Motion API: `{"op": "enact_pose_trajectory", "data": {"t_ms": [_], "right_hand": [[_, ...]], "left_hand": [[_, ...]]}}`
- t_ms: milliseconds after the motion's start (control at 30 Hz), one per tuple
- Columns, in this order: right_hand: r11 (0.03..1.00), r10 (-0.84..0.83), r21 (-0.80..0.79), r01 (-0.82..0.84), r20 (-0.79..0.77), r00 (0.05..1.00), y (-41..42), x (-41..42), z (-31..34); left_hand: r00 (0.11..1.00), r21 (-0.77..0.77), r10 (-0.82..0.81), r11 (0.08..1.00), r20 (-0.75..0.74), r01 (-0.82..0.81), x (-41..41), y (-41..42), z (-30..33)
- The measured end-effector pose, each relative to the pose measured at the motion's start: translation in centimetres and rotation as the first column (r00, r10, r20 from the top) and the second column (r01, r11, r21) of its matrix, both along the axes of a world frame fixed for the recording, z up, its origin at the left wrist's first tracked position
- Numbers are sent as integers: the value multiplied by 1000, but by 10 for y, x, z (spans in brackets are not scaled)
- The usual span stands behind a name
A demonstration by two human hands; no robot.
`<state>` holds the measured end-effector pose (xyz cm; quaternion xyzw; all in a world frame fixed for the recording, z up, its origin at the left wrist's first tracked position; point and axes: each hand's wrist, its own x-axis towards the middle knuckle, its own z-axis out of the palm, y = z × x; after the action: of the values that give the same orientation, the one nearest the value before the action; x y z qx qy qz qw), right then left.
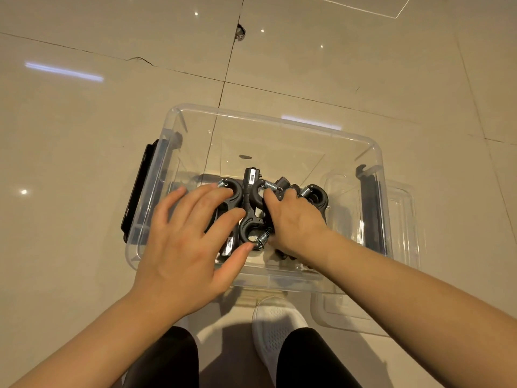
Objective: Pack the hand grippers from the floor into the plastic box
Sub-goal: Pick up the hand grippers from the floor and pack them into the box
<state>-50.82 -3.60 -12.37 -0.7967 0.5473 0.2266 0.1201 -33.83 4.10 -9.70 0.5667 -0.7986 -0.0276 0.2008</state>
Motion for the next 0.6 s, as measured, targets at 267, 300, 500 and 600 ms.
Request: {"op": "enact_pose_trajectory", "data": {"t_ms": [267, 300, 500, 600], "right_hand": [[875, -452, 156, 459, 604, 656, -14, -38, 40], [837, -521, 238, 493, 622, 585, -10, -38, 36], [981, -172, -52, 188, 225, 959, -1, -51, 16], [997, -64, -40, 73, 193, 979, -12, -42, 14]], "left_hand": [[1000, -2, 1, 1000, 1, -1, -1, -1, 1], [1000, 0, 1, 1000, 1, -1, -1, -1, 1], [1000, 5, -2, 1000, 5, 2, -1, 0, 1], [1000, 8, -4, 1000, 6, 4, -2, -1, 2]]}}
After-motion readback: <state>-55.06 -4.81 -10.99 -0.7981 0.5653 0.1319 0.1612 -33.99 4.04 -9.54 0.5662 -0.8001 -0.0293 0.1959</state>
